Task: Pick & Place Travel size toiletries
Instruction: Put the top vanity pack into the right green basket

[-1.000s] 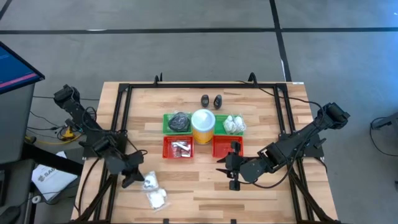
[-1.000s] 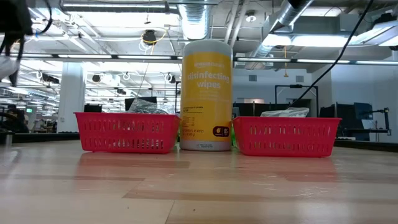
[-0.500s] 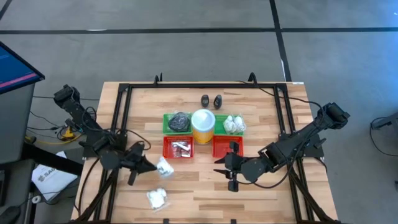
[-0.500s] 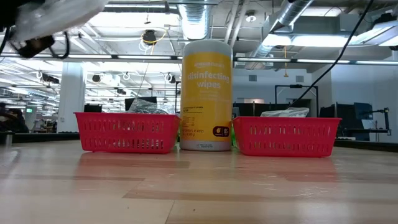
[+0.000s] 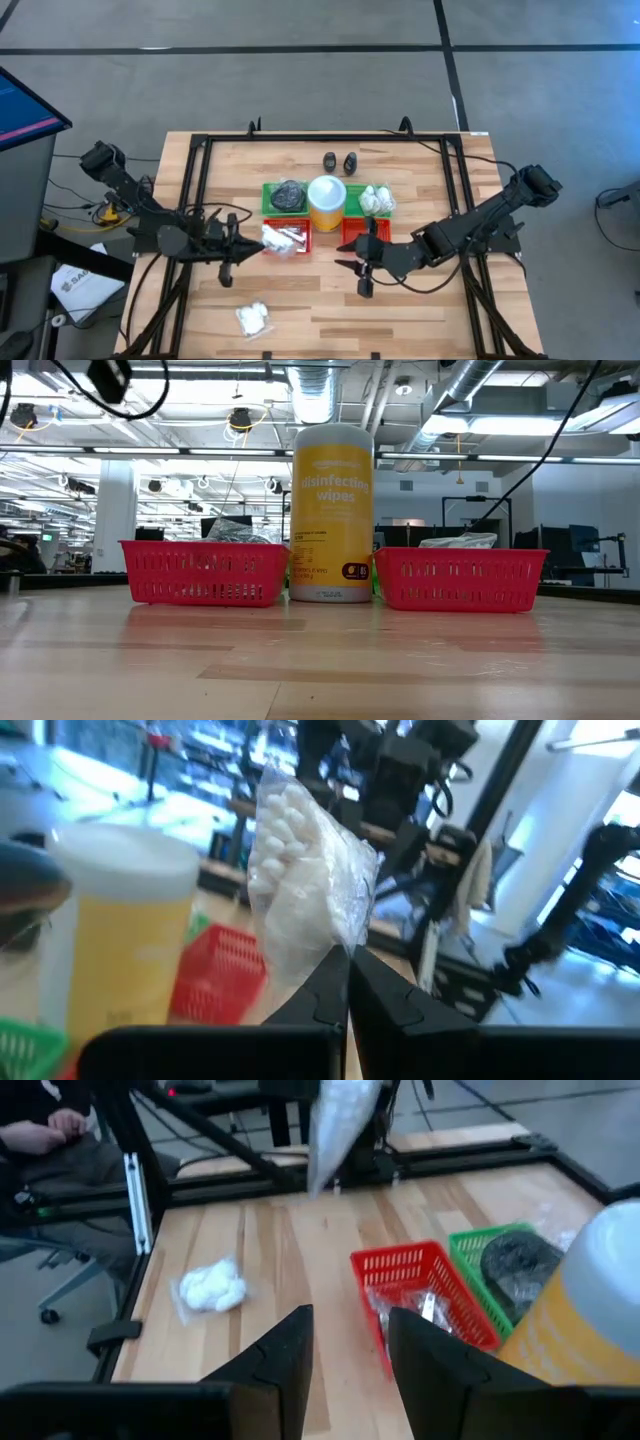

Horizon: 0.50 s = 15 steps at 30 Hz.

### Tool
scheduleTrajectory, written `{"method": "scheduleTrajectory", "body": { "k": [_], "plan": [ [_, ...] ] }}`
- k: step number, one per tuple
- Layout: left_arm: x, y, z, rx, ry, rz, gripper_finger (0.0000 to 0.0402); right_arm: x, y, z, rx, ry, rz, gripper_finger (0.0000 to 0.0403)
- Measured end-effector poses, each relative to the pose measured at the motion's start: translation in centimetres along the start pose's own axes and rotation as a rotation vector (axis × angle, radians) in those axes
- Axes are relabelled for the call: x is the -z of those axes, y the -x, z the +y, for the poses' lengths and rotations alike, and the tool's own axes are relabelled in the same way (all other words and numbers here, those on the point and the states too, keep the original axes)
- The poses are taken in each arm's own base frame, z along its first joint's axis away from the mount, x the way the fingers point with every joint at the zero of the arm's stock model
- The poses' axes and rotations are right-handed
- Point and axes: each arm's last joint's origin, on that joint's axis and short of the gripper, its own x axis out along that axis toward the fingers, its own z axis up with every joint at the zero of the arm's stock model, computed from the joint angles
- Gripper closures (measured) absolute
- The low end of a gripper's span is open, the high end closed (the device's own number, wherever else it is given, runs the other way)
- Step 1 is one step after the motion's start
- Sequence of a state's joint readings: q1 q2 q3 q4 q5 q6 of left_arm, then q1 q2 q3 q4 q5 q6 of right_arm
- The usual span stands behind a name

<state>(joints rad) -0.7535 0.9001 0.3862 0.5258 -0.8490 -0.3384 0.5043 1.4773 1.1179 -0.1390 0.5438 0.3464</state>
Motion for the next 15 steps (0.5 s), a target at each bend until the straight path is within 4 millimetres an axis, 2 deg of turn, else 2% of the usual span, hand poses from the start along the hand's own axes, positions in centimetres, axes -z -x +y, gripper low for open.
{"method": "scheduleTrajectory", "body": {
  "k": [8,15],
  "plan": [
    [0.1,-2.6,0.3,-0.052,-0.039,-0.105,0.0401,-1.1,-0.2,-0.2,-0.011,0.025,-0.085,0.028],
    [-0.1,-4.3,0.6,-0.001,-0.045,-0.197,0.0401,-1.6,-0.4,-0.5,-0.002,0.032,-0.124,0.028]
  ]
}}
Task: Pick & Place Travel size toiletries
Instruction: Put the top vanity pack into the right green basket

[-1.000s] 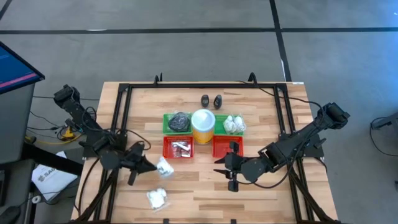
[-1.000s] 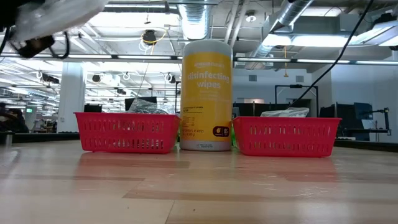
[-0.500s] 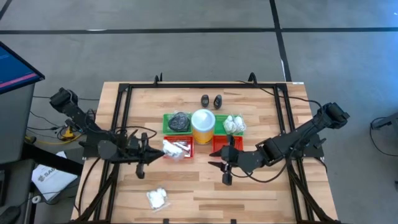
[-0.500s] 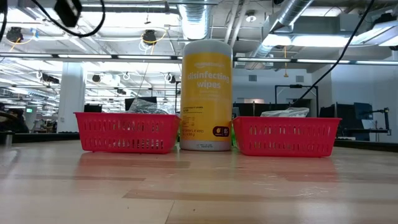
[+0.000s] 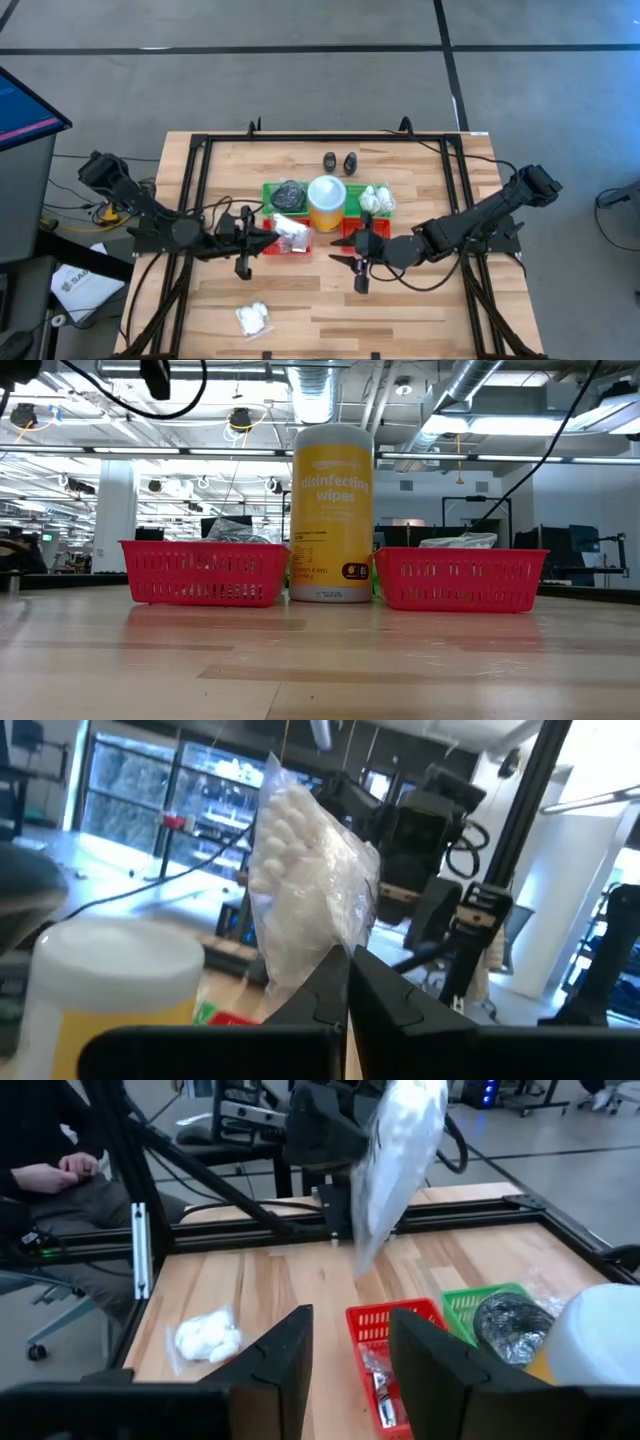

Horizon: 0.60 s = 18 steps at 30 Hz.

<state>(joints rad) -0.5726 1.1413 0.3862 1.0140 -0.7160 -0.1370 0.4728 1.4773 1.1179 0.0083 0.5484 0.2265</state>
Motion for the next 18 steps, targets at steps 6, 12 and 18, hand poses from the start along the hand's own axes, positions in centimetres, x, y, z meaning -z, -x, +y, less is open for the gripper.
{"method": "scheduleTrajectory", "body": {
  "k": [6,12,18],
  "plan": [
    [0.1,-1.4,0.1,0.034,-0.009,-0.044,0.0401,-0.2,-0.4,-0.7,0.024,-0.008,-0.005,0.028],
    [0.2,-4.0,-0.5,0.042,-0.064,-0.045,0.0401,-0.6,-0.6,-1.0,0.032,0.01,-0.034,0.028],
    [0.4,-5.7,-0.8,0.028,-0.088,-0.048,0.0401,-0.6,-0.5,-0.9,0.028,0.021,-0.038,0.028]
  ]
}}
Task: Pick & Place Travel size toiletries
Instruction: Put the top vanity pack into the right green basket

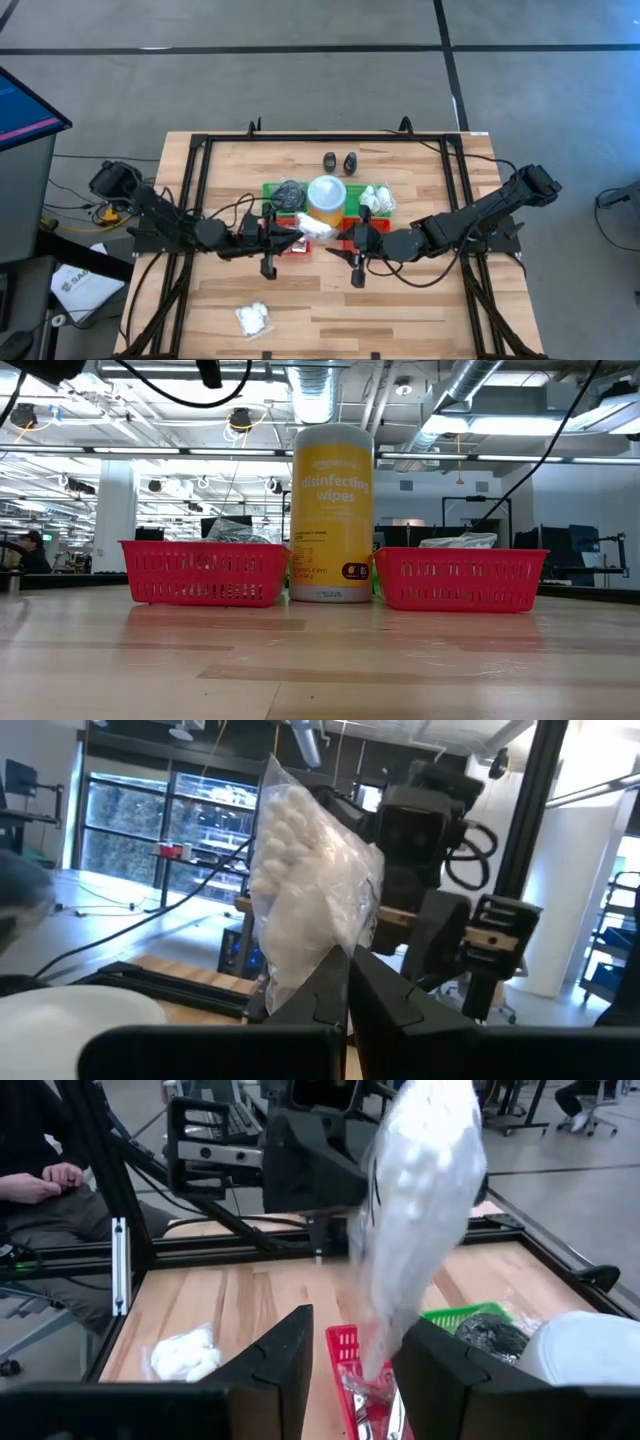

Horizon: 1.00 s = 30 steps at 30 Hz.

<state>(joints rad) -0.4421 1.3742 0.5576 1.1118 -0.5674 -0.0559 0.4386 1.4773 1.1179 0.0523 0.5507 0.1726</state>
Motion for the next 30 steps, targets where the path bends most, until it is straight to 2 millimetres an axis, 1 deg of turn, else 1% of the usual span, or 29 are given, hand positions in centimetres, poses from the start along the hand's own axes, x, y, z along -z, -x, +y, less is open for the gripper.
{"method": "scheduleTrajectory", "body": {
  "k": [4,7,10,13,15,25,28,30],
  "plan": [
    [0.39,-0.15,-0.05,-0.001,-0.009,0.013,0.0401,-0.01,-0.01,-0.02,0.001,0.002,0.0,0.0281],
    [0.4,-0.15,-0.05,-0.001,-0.009,0.013,0.0401,-0.02,-0.01,-0.02,0.001,0.014,-0.001,0.0292],
    [0.4,-0.15,-0.05,-0.001,-0.009,0.014,0.0401,-0.01,0.0,-0.01,0.0,0.015,-0.001,0.0322],
    [0.44,-0.14,-0.05,-0.001,-0.011,0.017,0.0401,0.04,0.09,0.15,-0.005,0.026,0.001,0.0373],
    [0.5,-0.14,-0.05,-0.002,-0.015,0.022,0.0401,0.06,0.1,0.17,-0.006,0.035,0.003,0.0395],
    [0.49,-0.12,-0.08,0.0,-0.013,0.022,0.0398,0.09,0.1,0.16,-0.005,0.038,0.006,0.0401],
    [0.53,-0.12,-0.09,0.0,-0.02,0.025,0.0385,0.09,0.1,0.16,-0.005,0.038,0.006,0.0402],
    [0.61,-0.12,-0.08,0.0,-0.036,0.033,0.0367,0.13,0.1,0.16,-0.004,0.041,0.01,0.0402]
  ]
}}
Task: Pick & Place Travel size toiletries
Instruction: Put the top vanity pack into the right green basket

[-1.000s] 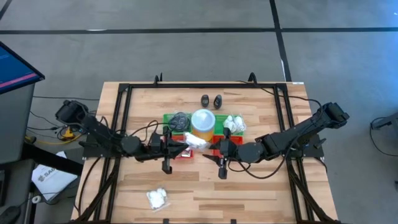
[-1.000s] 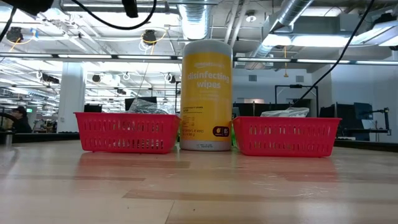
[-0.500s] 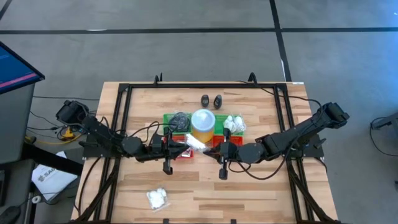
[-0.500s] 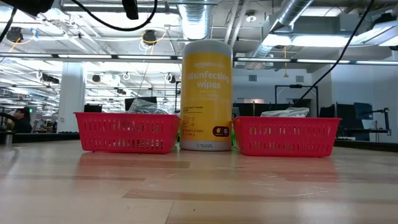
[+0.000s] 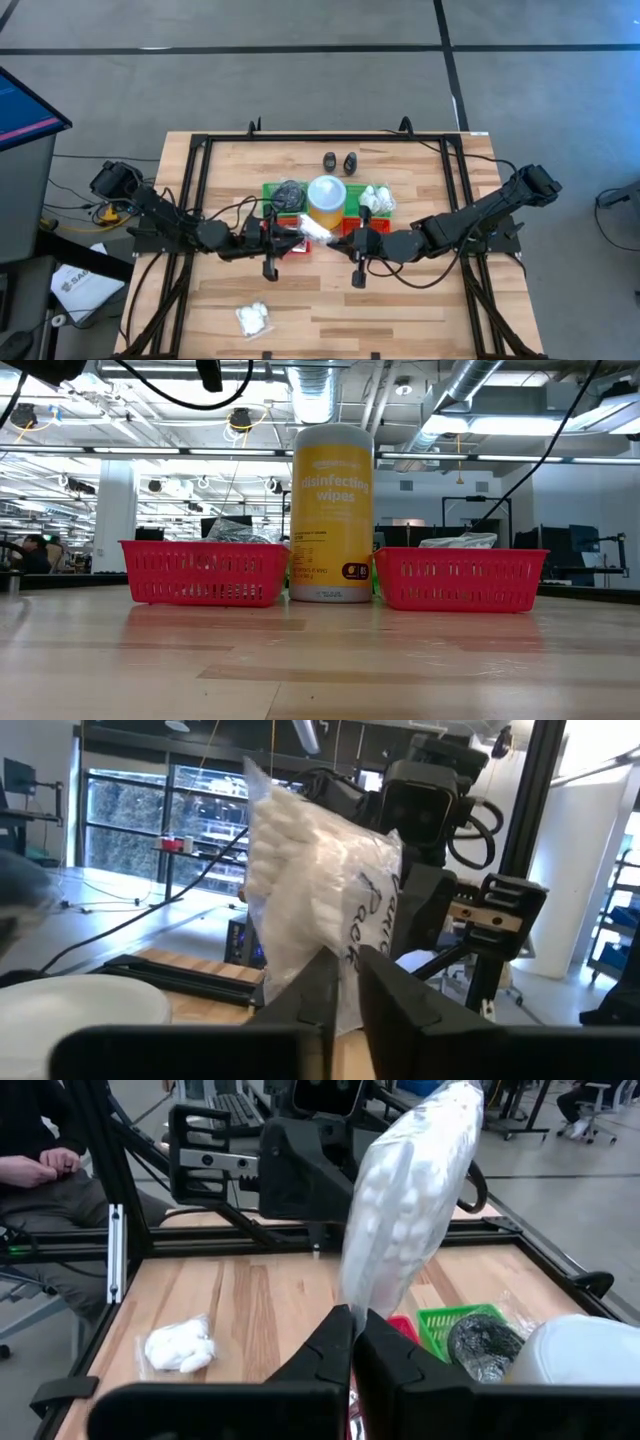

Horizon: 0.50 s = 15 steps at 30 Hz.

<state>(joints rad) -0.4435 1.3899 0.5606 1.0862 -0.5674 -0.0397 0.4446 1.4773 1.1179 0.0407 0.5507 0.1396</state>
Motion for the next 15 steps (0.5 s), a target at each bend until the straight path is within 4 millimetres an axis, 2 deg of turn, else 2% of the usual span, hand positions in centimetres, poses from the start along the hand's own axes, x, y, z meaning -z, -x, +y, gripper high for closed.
{"method": "scheduleTrajectory", "body": {
  "k": [3,8,15],
  "plan": [
    [0.1,0.0,0.0,0.0,-0.015,0.006,0.0334,0.2,0.1,-0.1,0.003,-0.006,0.022,0.0402],
    [0.1,0.3,-0.4,0.018,-0.08,0.009,0.029,-0.1,1.7,-0.7,0.006,-0.031,0.076,0.0403],
    [0.2,0.9,-1.4,0.061,-0.166,0.017,0.0269,0.0,4.1,-1.6,0.022,-0.088,0.173,0.0403]
  ]
}}
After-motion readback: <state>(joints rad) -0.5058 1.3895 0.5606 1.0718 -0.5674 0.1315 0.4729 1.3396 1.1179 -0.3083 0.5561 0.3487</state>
